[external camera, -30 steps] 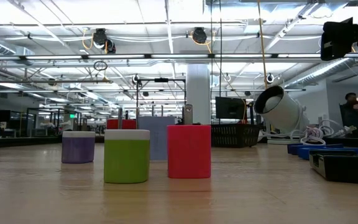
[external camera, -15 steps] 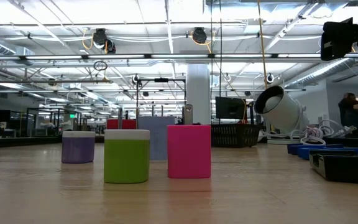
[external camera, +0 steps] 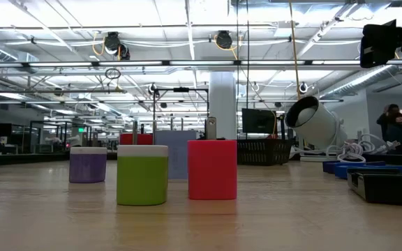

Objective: Pick & Place Office items
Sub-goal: Put the red charger adapter into the left black bin

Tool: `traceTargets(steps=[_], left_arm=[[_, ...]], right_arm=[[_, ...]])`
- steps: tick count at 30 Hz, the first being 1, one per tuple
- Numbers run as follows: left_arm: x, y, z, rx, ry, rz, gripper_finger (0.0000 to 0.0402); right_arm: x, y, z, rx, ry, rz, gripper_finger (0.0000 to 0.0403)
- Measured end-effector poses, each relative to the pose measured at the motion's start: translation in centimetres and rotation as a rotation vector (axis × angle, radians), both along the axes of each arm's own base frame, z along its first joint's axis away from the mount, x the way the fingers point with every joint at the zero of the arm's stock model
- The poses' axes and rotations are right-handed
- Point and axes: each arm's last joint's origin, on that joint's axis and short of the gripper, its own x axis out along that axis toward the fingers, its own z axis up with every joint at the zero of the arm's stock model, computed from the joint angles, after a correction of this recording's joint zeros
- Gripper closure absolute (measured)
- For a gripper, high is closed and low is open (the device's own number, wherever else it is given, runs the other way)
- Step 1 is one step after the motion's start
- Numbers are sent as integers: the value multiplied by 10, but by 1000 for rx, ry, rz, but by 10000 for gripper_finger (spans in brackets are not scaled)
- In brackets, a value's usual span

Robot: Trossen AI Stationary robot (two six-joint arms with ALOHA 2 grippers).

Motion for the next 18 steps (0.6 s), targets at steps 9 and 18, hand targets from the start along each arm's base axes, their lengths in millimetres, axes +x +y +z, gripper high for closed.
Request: traceTargets(steps=[9,18], left_arm=[[0,1,0,6,2,0,275],[0,1,1,41,12,4,275]], right_arm=[[0,0,0,0,0,0,179],[0,0,0,0,0,0,179]])
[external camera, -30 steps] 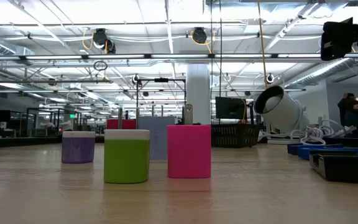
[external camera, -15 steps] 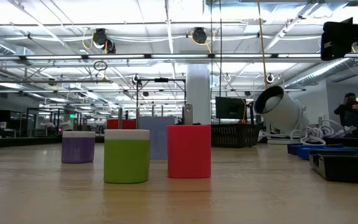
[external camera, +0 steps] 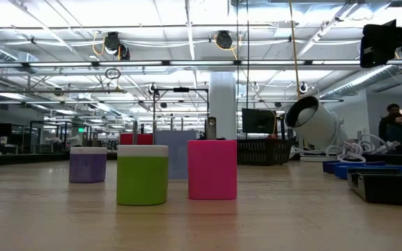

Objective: Pick & Place Office items
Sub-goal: Put the red charger adapter into the left black bin

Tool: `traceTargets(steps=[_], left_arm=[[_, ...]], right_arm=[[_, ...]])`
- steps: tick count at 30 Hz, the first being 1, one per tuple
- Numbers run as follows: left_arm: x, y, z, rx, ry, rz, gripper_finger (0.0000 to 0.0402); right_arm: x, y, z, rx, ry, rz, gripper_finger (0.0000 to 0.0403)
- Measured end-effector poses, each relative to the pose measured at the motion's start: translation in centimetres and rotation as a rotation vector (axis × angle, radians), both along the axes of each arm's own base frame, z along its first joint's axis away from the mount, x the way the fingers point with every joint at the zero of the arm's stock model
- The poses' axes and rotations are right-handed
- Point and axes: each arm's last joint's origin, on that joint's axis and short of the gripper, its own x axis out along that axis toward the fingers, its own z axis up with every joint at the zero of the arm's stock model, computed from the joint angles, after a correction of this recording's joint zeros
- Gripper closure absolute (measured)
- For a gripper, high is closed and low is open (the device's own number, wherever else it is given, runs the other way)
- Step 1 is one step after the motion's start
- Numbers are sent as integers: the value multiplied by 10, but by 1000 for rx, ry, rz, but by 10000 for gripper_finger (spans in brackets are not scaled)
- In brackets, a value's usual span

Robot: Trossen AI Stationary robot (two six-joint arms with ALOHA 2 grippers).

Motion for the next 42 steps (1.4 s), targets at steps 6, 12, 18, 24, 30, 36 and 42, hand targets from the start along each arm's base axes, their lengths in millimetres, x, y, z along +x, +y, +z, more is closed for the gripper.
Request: traceTargets(steps=[6,12,18,24,30,36,42], left_arm=[[1,5,-5,34,65,10,275],[2,11,-11,9,117,18,273],[2,15,-22,-1,227,20,213],[3,11,-30,74,338,-112,133],[-4,11,-54,35,590,-137,113],[-25,8,-86,-103,948,-176,123],[-51,0,-104,-349,1230,-221,145]], right_arm=[[0,0,0,0,0,0,179],[0,0,0,0,0,0,179],[0,0,0,0,0,0,179],[0,0,0,0,0,0,179],[0,0,0,0,0,0,179],[0,0,0,0,0,0,179],[0,0,0,0,0,0,179]])
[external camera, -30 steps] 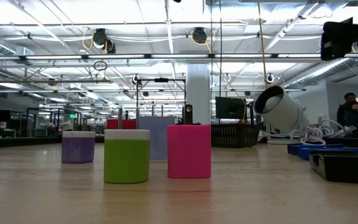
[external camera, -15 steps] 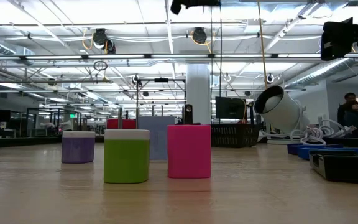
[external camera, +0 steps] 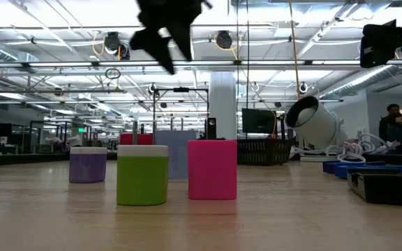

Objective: Pick & Place Office items
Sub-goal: Put the red charger adapter into the left black bin

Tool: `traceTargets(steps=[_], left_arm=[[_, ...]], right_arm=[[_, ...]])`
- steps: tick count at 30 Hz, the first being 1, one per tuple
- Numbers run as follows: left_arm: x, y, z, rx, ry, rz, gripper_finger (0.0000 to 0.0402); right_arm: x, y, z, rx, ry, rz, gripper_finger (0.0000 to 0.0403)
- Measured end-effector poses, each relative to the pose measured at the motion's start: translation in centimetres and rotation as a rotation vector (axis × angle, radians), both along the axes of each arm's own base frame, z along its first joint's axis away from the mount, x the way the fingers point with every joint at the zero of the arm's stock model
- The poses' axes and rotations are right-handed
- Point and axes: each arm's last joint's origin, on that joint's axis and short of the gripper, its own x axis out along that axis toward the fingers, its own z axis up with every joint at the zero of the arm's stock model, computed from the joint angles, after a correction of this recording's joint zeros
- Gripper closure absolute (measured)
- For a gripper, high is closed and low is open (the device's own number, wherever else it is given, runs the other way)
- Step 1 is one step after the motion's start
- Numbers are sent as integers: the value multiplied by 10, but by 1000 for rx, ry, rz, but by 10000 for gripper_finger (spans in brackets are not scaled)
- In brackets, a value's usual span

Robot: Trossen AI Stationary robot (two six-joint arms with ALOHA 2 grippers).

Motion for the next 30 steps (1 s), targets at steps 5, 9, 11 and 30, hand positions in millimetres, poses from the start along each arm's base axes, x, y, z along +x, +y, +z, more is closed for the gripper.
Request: traceTargets(steps=[5,9,11,30], left_arm=[[-12,-12,-4,5,110,39,160],[-17,-21,-5,-1,136,78,170],[-18,-24,-9,-10,148,103,174],[-32,-24,-69,-88,266,256,111]], right_arm=[[0,0,0,0,0,0,179],[0,0,0,0,0,0,179],[0,0,0,0,0,0,179],[0,0,0,0,0,0,179]])
